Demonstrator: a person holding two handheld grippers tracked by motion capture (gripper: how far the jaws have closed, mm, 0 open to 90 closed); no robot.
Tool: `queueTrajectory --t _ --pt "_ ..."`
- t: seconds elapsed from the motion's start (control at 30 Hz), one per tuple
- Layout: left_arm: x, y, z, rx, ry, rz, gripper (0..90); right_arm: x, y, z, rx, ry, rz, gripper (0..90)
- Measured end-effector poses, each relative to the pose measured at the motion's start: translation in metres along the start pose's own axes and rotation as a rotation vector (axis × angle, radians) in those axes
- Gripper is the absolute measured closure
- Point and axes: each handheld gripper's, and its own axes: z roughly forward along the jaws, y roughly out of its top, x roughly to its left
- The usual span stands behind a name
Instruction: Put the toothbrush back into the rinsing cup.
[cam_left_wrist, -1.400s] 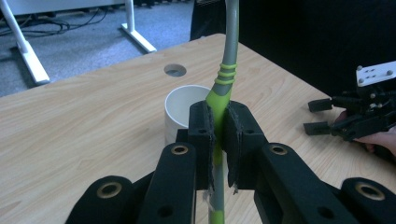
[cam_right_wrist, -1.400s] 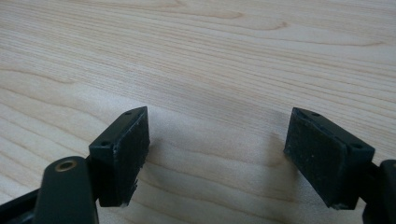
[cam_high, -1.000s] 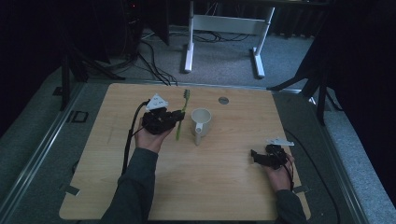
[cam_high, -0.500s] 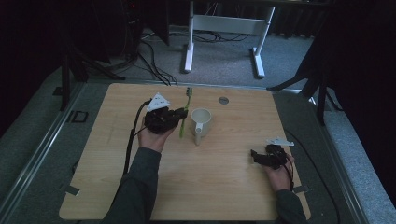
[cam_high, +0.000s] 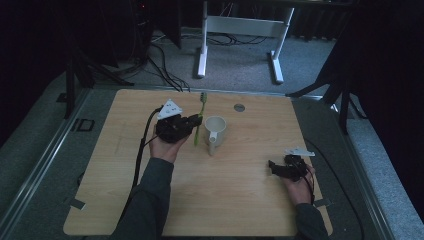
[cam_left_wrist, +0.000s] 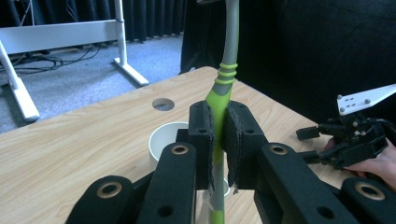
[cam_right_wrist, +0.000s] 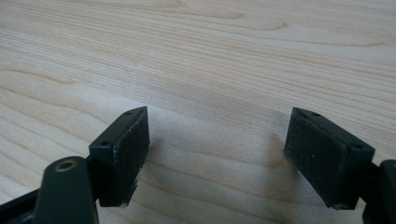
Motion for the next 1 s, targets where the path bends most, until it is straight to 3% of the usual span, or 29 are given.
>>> queueTrajectory --t 1.0 --pt "-0.0029 -0.0004 0.0092 -0.078 -0.023 0.003 81.9 -0.0001 0.0002 0.0003 0.0 0.001 -0.001 21.6"
